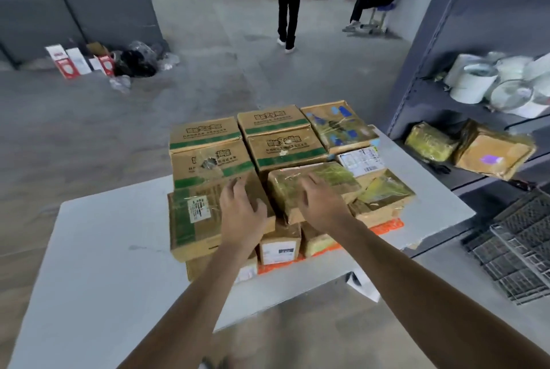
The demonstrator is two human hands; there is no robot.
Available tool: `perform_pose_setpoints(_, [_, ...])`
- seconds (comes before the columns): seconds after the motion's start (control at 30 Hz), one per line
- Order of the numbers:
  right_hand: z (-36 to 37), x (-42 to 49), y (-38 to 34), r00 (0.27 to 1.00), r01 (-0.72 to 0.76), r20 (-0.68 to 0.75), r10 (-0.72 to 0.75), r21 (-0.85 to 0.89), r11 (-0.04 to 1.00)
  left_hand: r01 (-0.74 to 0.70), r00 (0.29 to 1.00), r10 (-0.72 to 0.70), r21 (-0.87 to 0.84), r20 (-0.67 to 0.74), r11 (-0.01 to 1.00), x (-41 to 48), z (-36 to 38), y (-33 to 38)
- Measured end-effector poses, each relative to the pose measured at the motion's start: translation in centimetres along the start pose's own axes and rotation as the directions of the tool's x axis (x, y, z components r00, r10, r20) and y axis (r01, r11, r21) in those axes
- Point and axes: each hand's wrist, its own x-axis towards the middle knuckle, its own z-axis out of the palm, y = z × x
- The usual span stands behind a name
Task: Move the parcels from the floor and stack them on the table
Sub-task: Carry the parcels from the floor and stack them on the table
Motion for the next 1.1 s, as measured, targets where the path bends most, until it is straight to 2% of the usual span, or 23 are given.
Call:
perform_pose_setpoints(0.1, [-0.6,-0.8,3.2,0.996,-0.08,0.031,0.084,-0.12,0.99,-0.042,0.995,0.035,0.078,0.089,0.996,-1.2,1.3,1.4])
perform_pose_setpoints(0.23, [-1.6,-0.9,6.6,0.971,-0.224,0.043,0.234,-0.163,0.961,-0.092,0.985,0.063,0.179,0.164,0.98,-0.6,2.6,2.3])
perform_pose_setpoints(0.37, [-1.9,-0.7,8.4,0.941,-0.312,0.127,0.312,-0.026,0.95,-0.139,0.967,0.043,0.38,0.25,0.915,0.8,4.1,1.8])
perform_pose_setpoints(0.5, [-1.8,-0.3,9.1,0.952,-0.296,0.102,0.289,0.071,0.952,-0.159,0.977,0.05,0.552,0.208,0.818,1.3,5.0,1.5])
perform_pose_setpoints(0.87, [-1.5,0.0,9.4,0.979,-0.202,0.028,0.2,0.09,0.975,-0.126,0.99,0.075,0.487,0.123,0.864,1.5,4.6,0.9])
perform_pose_setpoints(0.97, [-1.5,0.6,9.2,0.976,-0.218,0.029,0.218,0.001,0.976,-0.156,0.984,0.087,0.501,0.158,0.851,1.6,4.4,1.1])
perform_pose_setpoints(1.1, [-2.2,1.7,9.3,0.973,-0.231,-0.006,0.232,-0.11,0.967,-0.266,0.962,0.183,0.553,0.202,0.79,2.3,4.3,2.5])
